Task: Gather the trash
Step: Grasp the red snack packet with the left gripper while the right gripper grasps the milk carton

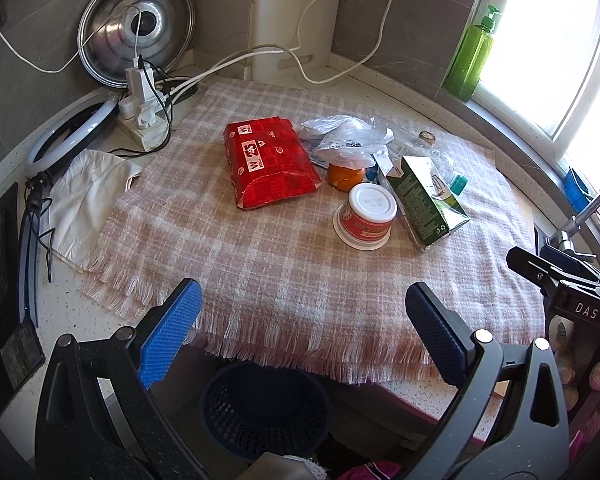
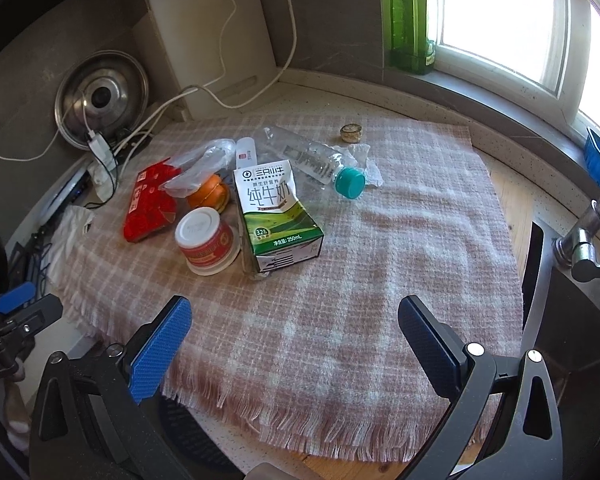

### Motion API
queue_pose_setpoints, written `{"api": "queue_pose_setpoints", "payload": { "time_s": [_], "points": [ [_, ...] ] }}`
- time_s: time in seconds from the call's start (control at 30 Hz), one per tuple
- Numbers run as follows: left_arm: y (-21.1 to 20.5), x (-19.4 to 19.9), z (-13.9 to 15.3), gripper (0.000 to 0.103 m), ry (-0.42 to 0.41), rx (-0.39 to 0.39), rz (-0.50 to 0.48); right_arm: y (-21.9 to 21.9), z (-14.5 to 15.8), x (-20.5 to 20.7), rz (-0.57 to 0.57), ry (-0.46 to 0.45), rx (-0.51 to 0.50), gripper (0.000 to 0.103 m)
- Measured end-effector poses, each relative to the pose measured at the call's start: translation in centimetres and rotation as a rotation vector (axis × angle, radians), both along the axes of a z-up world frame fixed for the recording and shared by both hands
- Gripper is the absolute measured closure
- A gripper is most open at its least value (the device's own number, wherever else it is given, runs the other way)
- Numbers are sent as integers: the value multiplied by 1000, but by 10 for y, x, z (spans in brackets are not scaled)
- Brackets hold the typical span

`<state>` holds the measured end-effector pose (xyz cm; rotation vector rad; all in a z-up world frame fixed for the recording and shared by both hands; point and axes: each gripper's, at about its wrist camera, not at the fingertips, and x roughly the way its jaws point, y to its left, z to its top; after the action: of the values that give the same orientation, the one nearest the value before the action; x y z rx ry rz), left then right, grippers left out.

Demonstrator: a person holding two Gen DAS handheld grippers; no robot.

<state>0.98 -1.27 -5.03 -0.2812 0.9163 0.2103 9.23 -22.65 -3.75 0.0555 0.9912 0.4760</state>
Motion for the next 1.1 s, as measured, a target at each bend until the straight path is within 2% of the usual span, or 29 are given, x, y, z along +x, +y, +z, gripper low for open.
{"api": "queue_pose_setpoints", "payload": {
  "time_s": [0.17, 0.43, 0.53, 0.67, 0.77, 0.97, 1.07, 1.1],
  "points": [
    [8, 0, -8, 0, 4, -23, 39, -1, -3, 12, 21, -6, 1, 1],
    [31, 3, -23, 15, 29, -72, 95, -3, -10, 32, 65, 31, 39, 5],
    [38, 11, -25, 16, 33, -82, 103, -1, -12, 36, 87, 41, 53, 5],
    [45, 27, -27, 17, 45, -102, 94, 3, -14, 41, 110, 50, 58, 5],
    [52, 44, -29, 23, 56, -114, 86, 4, -15, 46, 122, 63, 68, 5],
    [76, 77, -37, 27, 72, -172, 105, 12, -18, 58, 149, 64, 58, 6],
    [87, 93, -44, 29, 89, -196, 109, 21, -19, 65, 181, 62, 36, 17],
    [92, 98, -47, 29, 95, -212, 114, 25, -21, 67, 191, 61, 27, 17]
  ]
}}
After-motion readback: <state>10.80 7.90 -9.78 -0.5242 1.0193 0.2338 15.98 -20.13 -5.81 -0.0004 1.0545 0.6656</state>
